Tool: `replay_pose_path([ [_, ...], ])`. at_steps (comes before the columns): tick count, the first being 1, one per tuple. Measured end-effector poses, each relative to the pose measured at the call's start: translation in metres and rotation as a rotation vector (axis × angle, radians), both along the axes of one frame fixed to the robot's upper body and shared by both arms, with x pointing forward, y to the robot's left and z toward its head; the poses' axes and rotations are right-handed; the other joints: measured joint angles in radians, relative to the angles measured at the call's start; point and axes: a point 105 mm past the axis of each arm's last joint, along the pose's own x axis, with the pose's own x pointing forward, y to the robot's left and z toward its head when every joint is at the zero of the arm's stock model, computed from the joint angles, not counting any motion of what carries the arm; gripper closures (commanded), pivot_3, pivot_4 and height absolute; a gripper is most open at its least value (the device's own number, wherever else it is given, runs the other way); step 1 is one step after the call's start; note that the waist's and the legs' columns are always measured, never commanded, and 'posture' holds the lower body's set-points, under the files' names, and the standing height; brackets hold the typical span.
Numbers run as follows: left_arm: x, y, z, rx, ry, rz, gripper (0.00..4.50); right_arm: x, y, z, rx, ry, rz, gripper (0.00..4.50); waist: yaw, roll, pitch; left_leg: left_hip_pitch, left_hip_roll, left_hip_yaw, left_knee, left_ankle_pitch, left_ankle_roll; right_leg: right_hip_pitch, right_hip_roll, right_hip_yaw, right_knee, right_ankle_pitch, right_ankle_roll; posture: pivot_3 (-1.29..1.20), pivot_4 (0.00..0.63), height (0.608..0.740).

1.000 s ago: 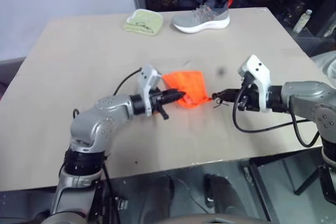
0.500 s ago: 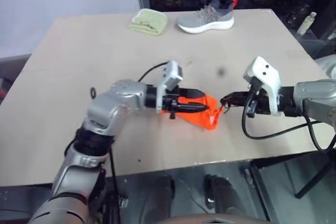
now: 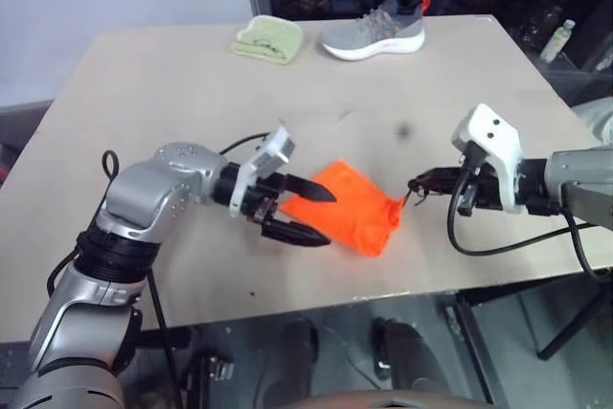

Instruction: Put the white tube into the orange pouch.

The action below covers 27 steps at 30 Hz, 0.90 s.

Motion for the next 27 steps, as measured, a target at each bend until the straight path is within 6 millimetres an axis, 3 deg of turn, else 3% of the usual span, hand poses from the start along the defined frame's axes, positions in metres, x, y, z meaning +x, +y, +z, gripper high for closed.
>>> replay_pose_path([
  [2, 0.011, -0.019, 0.02, -0.08, -0.069, 0.028, 0.05, -0.002, -0.001, 0.002, -0.002, -0.003, -0.003, 4.5, 0.009, 0.0, 0.0, 0.0, 0.0, -0.001, 0.0, 0.0, 0.0, 0.0, 0.0, 0.0, 0.0, 0.0, 0.0, 0.0, 0.15, 0.74],
  [4, 0.02, -0.036, 0.026, -0.092, -0.166, 0.055, 0.05, -0.004, -0.002, 0.002, -0.012, -0.002, 0.003, 4.5, 0.012, 0.0, 0.0, 0.0, -0.001, 0.0, 0.0, 0.0, 0.0, 0.001, 0.0, 0.0, 0.0, 0.0, 0.0, 0.0, 0.15, 0.74],
  [5, 0.021, -0.042, 0.022, -0.082, -0.177, 0.052, 0.05, -0.005, -0.001, 0.002, -0.016, -0.004, 0.007, 4.5, 0.011, 0.0, 0.0, 0.0, -0.001, 0.001, 0.0, 0.0, 0.0, 0.0, 0.001, 0.002, 0.0, 0.0, 0.0, 0.0, 0.15, 0.74],
  [6, 0.028, -0.063, 0.013, -0.072, -0.208, 0.059, 0.05, -0.008, -0.007, 0.001, -0.04, 0.006, -0.005, 4.5, 0.015, 0.0, 0.0, 0.0, -0.001, 0.001, 0.0, 0.0, 0.0, 0.0, 0.001, 0.002, 0.0, 0.0, 0.0, 0.0, 0.15, 0.74],
  [9, 0.028, -0.096, -0.008, -0.039, -0.217, 0.022, 0.05, -0.01, -0.008, 0.003, -0.052, -0.005, -0.005, 4.5, 0.019, 0.0, 0.0, 0.0, -0.001, 0.001, 0.001, 0.0, 0.0, 0.001, 0.001, 0.002, 0.0, 0.0, 0.0, 0.0, 0.15, 0.74],
  [13, 0.042, -0.102, -0.027, 0.013, -0.219, 0.074, 0.05, -0.012, -0.013, 0.007, -0.105, -0.036, -0.01, 4.5, 0.01, 0.0, 0.0, 0.001, 0.0, 0.001, 0.001, 0.0, 0.0, 0.0, 0.003, 0.003, 0.001, 0.0, 0.0, 0.0, 0.15, 0.74],
  [23, 0.038, -0.126, -0.031, -0.023, -0.202, 0.033, 0.05, -0.018, -0.018, 0.0, -0.265, -0.071, 0.051, 4.5, 0.016, 0.0, 0.0, 0.0, 0.0, 0.002, 0.001, 0.0, 0.0, 0.0, 0.003, 0.004, 0.0, 0.0, 0.0, 0.0, 0.15, 0.74],
  [27, 0.035, -0.133, -0.028, -0.044, -0.214, 0.016, 1.14, -0.017, -0.018, 0.001, -0.267, -0.079, 0.055, 4.5, 0.016, 0.0, 0.0, 0.0, 0.0, 0.002, 0.001, 0.0, 0.0, 0.0, 0.003, 0.004, 0.0, 0.0, 0.0, 0.0, 0.15, 0.74],
])
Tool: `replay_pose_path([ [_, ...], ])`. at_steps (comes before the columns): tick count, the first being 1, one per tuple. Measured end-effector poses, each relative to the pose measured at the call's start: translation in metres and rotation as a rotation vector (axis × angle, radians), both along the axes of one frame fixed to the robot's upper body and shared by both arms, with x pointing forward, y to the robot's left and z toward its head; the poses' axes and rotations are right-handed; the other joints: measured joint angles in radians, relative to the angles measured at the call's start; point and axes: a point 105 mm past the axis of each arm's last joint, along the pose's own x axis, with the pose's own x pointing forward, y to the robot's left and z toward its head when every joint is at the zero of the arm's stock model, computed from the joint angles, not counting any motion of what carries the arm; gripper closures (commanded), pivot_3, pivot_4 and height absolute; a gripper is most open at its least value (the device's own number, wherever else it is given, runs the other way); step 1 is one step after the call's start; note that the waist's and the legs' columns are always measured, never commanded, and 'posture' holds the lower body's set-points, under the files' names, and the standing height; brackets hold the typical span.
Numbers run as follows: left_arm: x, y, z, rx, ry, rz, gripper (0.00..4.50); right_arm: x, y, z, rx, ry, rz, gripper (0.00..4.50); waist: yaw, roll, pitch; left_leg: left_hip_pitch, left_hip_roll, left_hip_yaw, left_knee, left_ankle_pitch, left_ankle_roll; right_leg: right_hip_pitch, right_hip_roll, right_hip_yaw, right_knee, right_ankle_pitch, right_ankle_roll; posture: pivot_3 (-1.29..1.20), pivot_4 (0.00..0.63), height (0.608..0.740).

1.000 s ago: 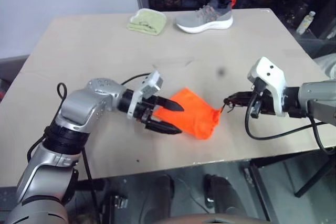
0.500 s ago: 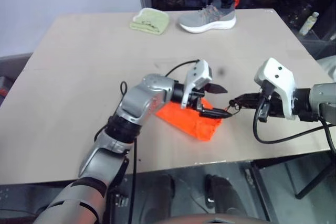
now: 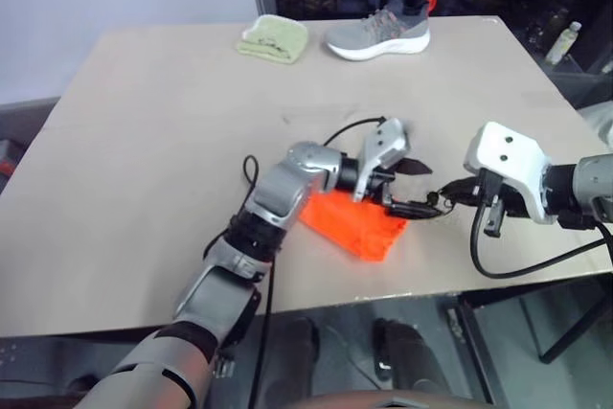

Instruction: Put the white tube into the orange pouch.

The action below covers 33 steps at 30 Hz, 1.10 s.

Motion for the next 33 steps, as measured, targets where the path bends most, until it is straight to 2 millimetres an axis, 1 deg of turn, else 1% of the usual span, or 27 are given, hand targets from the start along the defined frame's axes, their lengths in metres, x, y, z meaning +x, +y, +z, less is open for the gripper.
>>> replay_pose_path([
  [2, -0.001, -0.001, 0.0, 0.0, -0.001, -0.004, 1.98, 0.0, 0.0, 0.0, 0.0, 0.002, 0.002, 4.5, 0.0, 0.0, 0.0, 0.0, 0.0, 0.0, 0.0, 0.0, 0.0, 0.0, 0.0, 0.0, 0.0, 0.0, 0.0, 0.0, 0.15, 0.74],
  [3, -0.001, -0.002, 0.0, 0.001, -0.001, -0.007, 2.3, 0.0, 0.0, 0.0, 0.0, 0.003, 0.003, 4.5, 0.0, 0.0, 0.0, 0.0, 0.0, 0.0, 0.0, 0.0, 0.0, 0.0, 0.0, 0.0, 0.0, 0.0, 0.0, 0.0, 0.15, 0.74],
  [7, -0.005, -0.006, -0.004, 0.015, 0.0, -0.033, 4.19, -0.001, 0.0, 0.0, -0.002, 0.006, 0.003, 4.5, 0.001, 0.0, 0.0, 0.0, 0.0, 0.0, 0.0, 0.0, 0.0, 0.0, 0.0, 0.0, 0.0, 0.0, 0.0, 0.0, 0.15, 0.74],
  [8, -0.006, -0.006, -0.004, 0.016, 0.001, -0.037, 4.3, -0.001, 0.0, -0.001, -0.002, 0.006, 0.003, 4.5, 0.001, 0.0, 0.0, 0.0, 0.0, 0.0, 0.0, 0.0, 0.0, 0.0, 0.0, 0.0, 0.0, 0.0, 0.0, 0.0, 0.15, 0.74],
  [14, -0.006, -0.005, -0.005, 0.026, 0.0, -0.045, 4.3, -0.001, -0.001, -0.002, -0.002, 0.009, -0.004, 4.5, 0.0, 0.0, 0.0, 0.0, 0.0, 0.0, 0.0, 0.0, 0.0, 0.0, 0.0, 0.0, 0.0, 0.0, 0.0, 0.0, 0.15, 0.74],
  [19, -0.003, 0.002, -0.007, 0.047, -0.006, -0.033, 4.3, 0.001, -0.003, -0.003, -0.004, 0.003, -0.019, 4.5, 0.0, 0.0, 0.0, 0.0, 0.0, 0.0, 0.0, 0.0, 0.0, 0.0, 0.0, 0.0, 0.0, 0.0, 0.0, 0.0, 0.15, 0.74],
  [20, -0.003, 0.005, -0.009, 0.058, -0.009, -0.028, 4.3, 0.001, -0.003, -0.003, -0.004, 0.002, -0.022, 4.5, 0.0, 0.0, 0.0, 0.0, 0.0, 0.0, 0.0, 0.0, 0.0, 0.0, 0.0, 0.0, 0.0, 0.0, 0.0, 0.0, 0.15, 0.74],
  [23, -0.001, 0.015, -0.023, 0.099, -0.001, -0.005, 4.3, 0.001, -0.005, -0.003, -0.001, -0.002, -0.034, 4.5, 0.0, 0.0, 0.0, 0.0, 0.0, 0.0, 0.0, 0.0, 0.0, 0.0, 0.0, 0.0, 0.0, 0.0, 0.0, 0.0, 0.15, 0.74],
  [27, -0.002, 0.023, -0.036, 0.137, 0.013, 0.009, 4.3, 0.002, -0.009, -0.001, 0.004, -0.011, -0.055, 4.5, 0.002, 0.0, 0.0, 0.0, 0.0, 0.0, 0.0, 0.0, 0.0, 0.0, 0.0, 0.0, 0.0, 0.0, 0.0, 0.0, 0.15, 0.74],
  [30, -0.006, 0.028, -0.043, 0.155, 0.02, 0.012, 4.3, 0.002, -0.011, -0.002, 0.005, -0.005, -0.067, 4.5, 0.001, 0.0, 0.0, 0.0, 0.0, 0.0, 0.0, 0.0, 0.0, 0.0, 0.0, 0.0, 0.0, 0.0, 0.0, 0.0, 0.15, 0.74],
  [33, -0.006, 0.031, -0.046, 0.163, 0.032, 0.019, 4.3, 0.003, -0.013, 0.003, 0.012, -0.025, -0.08, 4.5, 0.001, 0.0, 0.0, 0.0, 0.0, 0.0, 0.0, 0.0, 0.0, 0.0, 0.0, 0.0, 0.0, 0.0, 0.0, 0.0, 0.15, 0.74],
])
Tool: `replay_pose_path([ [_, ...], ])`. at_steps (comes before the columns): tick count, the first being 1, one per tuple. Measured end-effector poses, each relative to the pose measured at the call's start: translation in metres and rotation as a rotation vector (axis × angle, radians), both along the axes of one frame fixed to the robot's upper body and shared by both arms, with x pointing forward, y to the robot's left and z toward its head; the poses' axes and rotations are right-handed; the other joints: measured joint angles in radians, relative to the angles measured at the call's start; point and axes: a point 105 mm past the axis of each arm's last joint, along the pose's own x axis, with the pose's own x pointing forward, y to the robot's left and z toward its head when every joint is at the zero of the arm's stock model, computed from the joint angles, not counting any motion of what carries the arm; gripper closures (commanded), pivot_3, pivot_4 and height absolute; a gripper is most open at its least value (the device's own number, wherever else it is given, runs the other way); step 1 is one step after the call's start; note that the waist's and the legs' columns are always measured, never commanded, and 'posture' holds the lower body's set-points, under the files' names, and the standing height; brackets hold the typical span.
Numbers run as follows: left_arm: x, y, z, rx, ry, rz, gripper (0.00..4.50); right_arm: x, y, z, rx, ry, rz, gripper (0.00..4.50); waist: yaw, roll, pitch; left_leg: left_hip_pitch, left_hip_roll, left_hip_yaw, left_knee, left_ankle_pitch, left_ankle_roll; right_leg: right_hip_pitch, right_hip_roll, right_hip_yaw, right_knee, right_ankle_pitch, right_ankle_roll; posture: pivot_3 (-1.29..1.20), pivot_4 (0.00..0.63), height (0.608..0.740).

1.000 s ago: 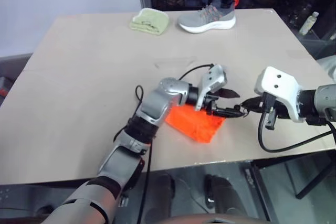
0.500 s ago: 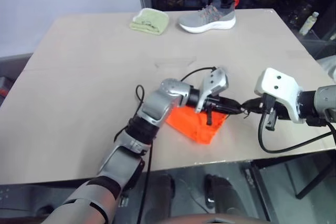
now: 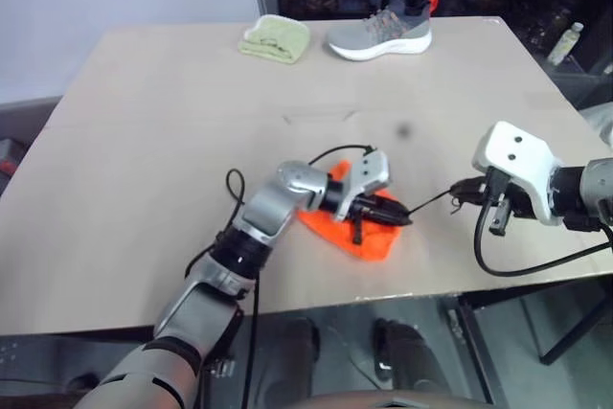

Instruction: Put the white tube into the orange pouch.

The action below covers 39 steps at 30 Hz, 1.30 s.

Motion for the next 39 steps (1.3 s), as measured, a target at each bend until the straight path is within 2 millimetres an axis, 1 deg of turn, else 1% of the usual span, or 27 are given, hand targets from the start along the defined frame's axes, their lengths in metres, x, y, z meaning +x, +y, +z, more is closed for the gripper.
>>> replay_pose_path([
  [5, 0.001, 0.005, 0.001, 0.015, -0.01, 0.008, 4.3, 0.001, -0.003, 0.0, 0.0, 0.002, -0.014, 4.5, 0.0, 0.0, 0.0, 0.0, 0.0, 0.0, 0.0, 0.0, 0.0, 0.0, 0.0, 0.0, 0.0, 0.0, 0.0, 0.0, 0.15, 0.74],
  [10, 0.003, 0.018, -0.006, 0.05, -0.012, 0.028, 4.3, 0.003, -0.01, 0.001, 0.002, -0.003, -0.062, 4.5, -0.002, 0.0, 0.0, 0.0, 0.0, 0.0, 0.0, 0.0, 0.0, 0.0, 0.0, 0.0, 0.0, 0.0, 0.0, 0.0, 0.15, 0.74],
  [12, 0.001, 0.026, -0.006, 0.063, -0.009, 0.026, 4.3, 0.009, -0.019, 0.003, -0.01, -0.025, -0.112, 4.5, -0.002, 0.0, 0.0, 0.0, 0.0, 0.0, 0.0, 0.0, 0.0, 0.0, 0.0, 0.0, 0.0, 0.0, 0.0, 0.0, 0.15, 0.74],
  [14, 0.0, 0.035, -0.004, 0.077, -0.015, 0.035, 4.3, 0.015, -0.029, 0.007, -0.025, -0.049, -0.169, 4.5, -0.002, 0.0, 0.0, 0.0, 0.0, 0.0, 0.0, 0.0, 0.0, 0.0, 0.0, 0.0, 0.0, 0.0, 0.0, 0.0, 0.15, 0.74],
  [16, 0.0, 0.041, -0.002, 0.078, -0.022, 0.039, 4.3, 0.017, -0.034, 0.008, -0.032, -0.057, -0.193, 4.5, -0.002, 0.0, 0.0, 0.0, 0.0, 0.0, 0.0, 0.0, 0.0, 0.0, 0.0, 0.0, 0.0, 0.0, 0.0, 0.0, 0.15, 0.74],
  [20, -0.003, 0.05, 0.004, 0.082, -0.047, 0.044, 4.3, 0.023, -0.038, 0.012, -0.044, -0.106, -0.212, 4.5, -0.001, 0.0, 0.0, 0.0, 0.0, 0.001, 0.0, 0.0, 0.0, 0.0, 0.0, 0.0, 0.0, 0.0, 0.0, 0.0, 0.15, 0.74],
  [25, 0.0, 0.057, 0.011, 0.076, -0.071, 0.059, 4.3, 0.026, -0.04, 0.013, -0.059, -0.138, -0.223, 4.5, -0.001, 0.0, 0.0, 0.0, 0.0, 0.001, 0.0, 0.0, 0.0, 0.0, 0.0, 0.0, 0.0, 0.0, 0.0, 0.0, 0.15, 0.74],
  [26, 0.0, 0.058, 0.011, 0.078, -0.074, 0.061, 4.3, 0.025, -0.042, 0.011, -0.063, -0.131, -0.228, 4.5, -0.001, 0.0, 0.0, 0.0, 0.0, 0.001, 0.0, 0.0, 0.0, 0.0, 0.0, 0.0, 0.0, 0.0, 0.0, 0.0, 0.15, 0.74],
  [31, 0.002, 0.061, 0.006, 0.08, -0.09, 0.072, 4.3, 0.02, -0.051, -0.015, -0.074, -0.047, -0.265, 4.5, -0.001, 0.0, 0.0, 0.0, 0.0, 0.001, 0.0, 0.0, 0.0, 0.0, 0.0, 0.001, 0.0, 0.0, 0.0, 0.0, 0.15, 0.74],
  [32, 0.002, 0.062, 0.005, 0.079, -0.091, 0.078, 4.3, 0.021, -0.051, -0.017, -0.055, -0.05, -0.273, 4.5, 0.0, 0.0, 0.0, 0.0, 0.0, 0.001, 0.0, 0.0, 0.0, 0.0, 0.0, 0.001, 0.0, 0.0, 0.0, 0.0, 0.15, 0.74],
  [34, 0.008, 0.057, 0.002, 0.059, -0.091, 0.118, 4.3, 0.026, -0.051, -0.021, 0.054, -0.084, -0.33, 4.5, 0.0, -0.002, -0.001, 0.001, 0.001, 0.0, 0.001, 0.0, 0.0, 0.002, 0.001, 0.0, 0.0, 0.0, 0.0, 0.0, 0.15, 0.74],
  [36, 0.012, 0.052, -0.005, 0.03, -0.081, 0.17, 4.3, 0.033, -0.055, -0.036, 0.151, -0.099, -0.399, 4.5, 0.0, -0.002, -0.002, 0.002, 0.0, -0.001, 0.002, 0.0, 0.0, 0.004, 0.002, 0.001, 0.0, 0.0, 0.001, 0.0, 0.15, 0.74],
  [38, 0.013, 0.049, -0.012, 0.01, -0.068, 0.217, 4.3, 0.029, -0.061, -0.063, 0.17, -0.083, -0.447, 4.5, 0.003, -0.002, -0.002, 0.002, 0.0, -0.001, 0.001, 0.0, 0.0, 0.004, 0.002, 0.002, 0.0, 0.0, 0.001, 0.0, 0.15, 0.74],
  [39, 0.013, 0.052, -0.016, -0.004, -0.053, 0.244, 3.8, 0.023, -0.06, -0.079, 0.184, -0.051, -0.45, 4.5, 0.001, -0.002, -0.002, 0.002, 0.0, -0.001, 0.001, 0.0, 0.0, 0.003, 0.002, 0.002, 0.0, 0.0, 0.001, 0.0, 0.15, 0.74],
])
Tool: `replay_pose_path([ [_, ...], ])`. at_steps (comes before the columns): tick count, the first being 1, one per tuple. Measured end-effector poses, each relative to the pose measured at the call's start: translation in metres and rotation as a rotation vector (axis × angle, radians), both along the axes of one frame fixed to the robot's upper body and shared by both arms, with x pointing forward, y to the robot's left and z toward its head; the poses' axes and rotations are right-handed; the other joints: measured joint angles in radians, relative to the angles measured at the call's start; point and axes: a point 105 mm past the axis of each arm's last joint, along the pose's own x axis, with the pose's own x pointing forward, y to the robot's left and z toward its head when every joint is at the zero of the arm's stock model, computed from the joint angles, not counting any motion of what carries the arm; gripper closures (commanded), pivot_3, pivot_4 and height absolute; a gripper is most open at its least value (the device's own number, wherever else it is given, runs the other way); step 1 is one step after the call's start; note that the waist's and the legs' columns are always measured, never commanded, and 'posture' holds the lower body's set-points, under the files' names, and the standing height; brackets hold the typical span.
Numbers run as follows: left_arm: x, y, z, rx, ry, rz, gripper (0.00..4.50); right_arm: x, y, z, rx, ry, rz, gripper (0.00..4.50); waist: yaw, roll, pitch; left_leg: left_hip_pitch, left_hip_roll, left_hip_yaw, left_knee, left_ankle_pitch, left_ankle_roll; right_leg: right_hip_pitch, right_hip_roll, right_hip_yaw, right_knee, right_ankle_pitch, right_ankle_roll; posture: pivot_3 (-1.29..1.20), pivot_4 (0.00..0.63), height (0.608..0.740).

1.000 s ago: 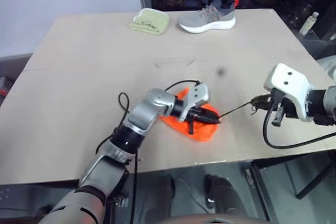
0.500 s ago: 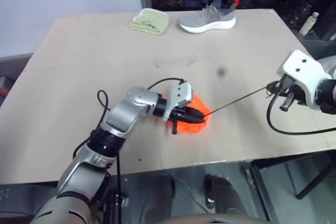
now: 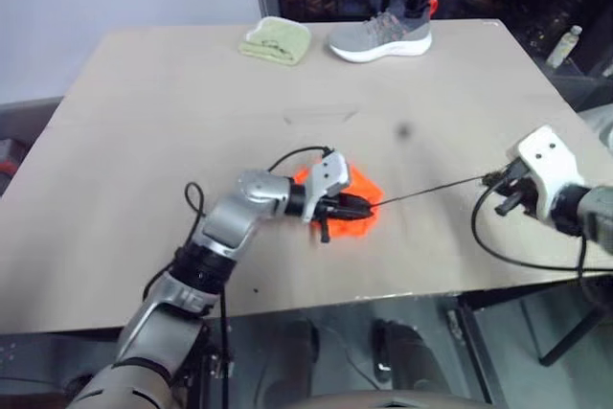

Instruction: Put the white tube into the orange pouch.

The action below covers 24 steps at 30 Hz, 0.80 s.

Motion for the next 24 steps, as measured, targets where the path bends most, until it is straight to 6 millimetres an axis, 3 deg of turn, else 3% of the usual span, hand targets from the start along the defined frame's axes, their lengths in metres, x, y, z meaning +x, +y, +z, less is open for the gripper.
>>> replay_pose_path([
  [4, 0.002, 0.014, 0.005, -0.032, 0.006, 0.064, 2.12, -0.007, -0.002, -0.014, 0.02, -0.002, -0.01, 3.19, -0.014, 0.001, 0.0, 0.002, 0.0, 0.002, 0.0, 0.0, 0.0, 0.0, 0.001, 0.002, 0.001, 0.0, 0.001, 0.0, 0.15, 0.74],
  [8, 0.009, 0.048, 0.014, -0.048, -0.026, 0.189, 0.12, -0.013, -0.012, -0.005, 0.011, -0.081, -0.013, 1.25, -0.021, 0.001, 0.0, 0.004, 0.001, 0.0, 0.0, 0.0, 0.0, 0.001, 0.002, 0.002, 0.001, 0.0, 0.001, 0.0, 0.15, 0.74],
  [12, -0.001, 0.065, 0.027, -0.142, 0.013, 0.22, 0.01, -0.037, 0.009, 0.01, 0.065, -0.106, 0.115, 1.09, -0.022, 0.001, 0.0, 0.003, 0.002, 0.0, -0.001, 0.0, 0.0, 0.001, 0.002, 0.002, 0.001, 0.0, 0.0, 0.0, 0.15, 0.74],
  [15, -0.012, 0.096, 0.043, -0.187, -0.024, 0.27, 0.01, -0.064, 0.031, 0.023, 0.185, -0.126, 0.26, 1.09, -0.026, 0.002, -0.001, 0.004, 0.003, 0.001, -0.003, 0.0, 0.0, 0.001, 0.003, 0.002, -0.001, 0.0, 0.0, 0.0, 0.15, 0.74],
  [16, -0.019, 0.111, 0.042, -0.188, -0.032, 0.298, 0.0, -0.073, 0.031, 0.022, 0.214, -0.097, 0.288, 0.84, -0.025, 0.002, -0.001, 0.004, 0.003, 0.001, -0.003, 0.0, 0.0, 0.001, 0.003, 0.002, -0.001, 0.0, 0.0, 0.0, 0.15, 0.74],
  [19, -0.032, 0.131, 0.034, -0.183, -0.009, 0.344, 0.0, -0.081, 0.02, 0.024, 0.215, -0.093, 0.266, 0.09, -0.024, 0.001, -0.001, 0.004, 0.003, 0.003, -0.002, 0.0, -0.001, 0.001, 0.0, 0.002, -0.001, 0.0, 0.0, 0.0, 0.15, 0.74],
  [24, -0.058, 0.174, 0.023, -0.123, 0.001, 0.452, 0.0, -0.1, -0.004, 0.02, 0.156, -0.085, 0.216, 0.09, -0.022, 0.001, -0.002, 0.003, 0.013, 0.003, -0.002, -0.004, -0.006, 0.0, -0.006, -0.005, -0.009, 0.0, 0.0, 0.0, 0.15, 0.74],
])
